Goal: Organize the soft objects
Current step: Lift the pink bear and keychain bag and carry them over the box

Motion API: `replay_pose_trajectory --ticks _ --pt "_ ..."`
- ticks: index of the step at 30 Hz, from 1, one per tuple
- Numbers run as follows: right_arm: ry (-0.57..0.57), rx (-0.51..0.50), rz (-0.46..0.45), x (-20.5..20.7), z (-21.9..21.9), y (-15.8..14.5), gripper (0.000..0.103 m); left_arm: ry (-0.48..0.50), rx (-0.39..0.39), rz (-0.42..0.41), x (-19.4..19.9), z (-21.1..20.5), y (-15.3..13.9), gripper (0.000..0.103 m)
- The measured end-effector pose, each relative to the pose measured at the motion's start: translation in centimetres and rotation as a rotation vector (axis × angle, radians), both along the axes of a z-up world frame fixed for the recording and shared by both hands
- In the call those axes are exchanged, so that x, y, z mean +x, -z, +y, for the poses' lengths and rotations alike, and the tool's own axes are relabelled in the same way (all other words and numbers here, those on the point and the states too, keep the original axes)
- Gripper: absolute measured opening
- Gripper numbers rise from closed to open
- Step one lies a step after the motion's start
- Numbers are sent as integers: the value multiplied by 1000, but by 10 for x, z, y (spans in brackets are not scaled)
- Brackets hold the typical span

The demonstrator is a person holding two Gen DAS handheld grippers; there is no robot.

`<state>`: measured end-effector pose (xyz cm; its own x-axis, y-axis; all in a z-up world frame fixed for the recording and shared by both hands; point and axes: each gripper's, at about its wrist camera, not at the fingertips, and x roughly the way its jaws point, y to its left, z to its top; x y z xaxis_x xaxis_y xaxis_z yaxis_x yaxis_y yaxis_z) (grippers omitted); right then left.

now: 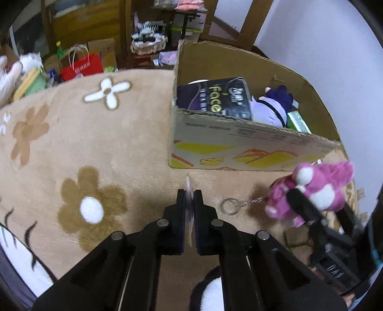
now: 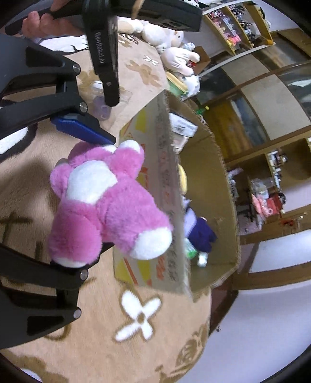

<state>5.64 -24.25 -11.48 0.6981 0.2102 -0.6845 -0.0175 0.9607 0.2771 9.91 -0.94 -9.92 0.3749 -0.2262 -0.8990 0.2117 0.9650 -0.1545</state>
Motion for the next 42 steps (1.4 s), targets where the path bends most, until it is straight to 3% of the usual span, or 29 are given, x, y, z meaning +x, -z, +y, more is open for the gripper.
replay_pose_trajectory --ticks 8,13,19,24,33,42 --pt "42 -32 -113 -26 -15 -41 80 37 47 -182 -29 -16 -40 6" --pt "62 -29 -204 -39 -23 -71 80 38 51 -378 -50 -17 -80 6" --pt "80 -66 -309 -41 -22 -104 80 43 3 -531 -54 -16 -116 6" --pt "76 -78 -356 -32 -22 -122 80 59 -14 -593 -48 -20 -133 6" --pt "72 -102 -400 0 -33 -138 80 115 36 -665 -14 -44 -146 6" --pt "55 -94 -352 33 -41 -120 81 169 55 -645 7 -69 -121 6"
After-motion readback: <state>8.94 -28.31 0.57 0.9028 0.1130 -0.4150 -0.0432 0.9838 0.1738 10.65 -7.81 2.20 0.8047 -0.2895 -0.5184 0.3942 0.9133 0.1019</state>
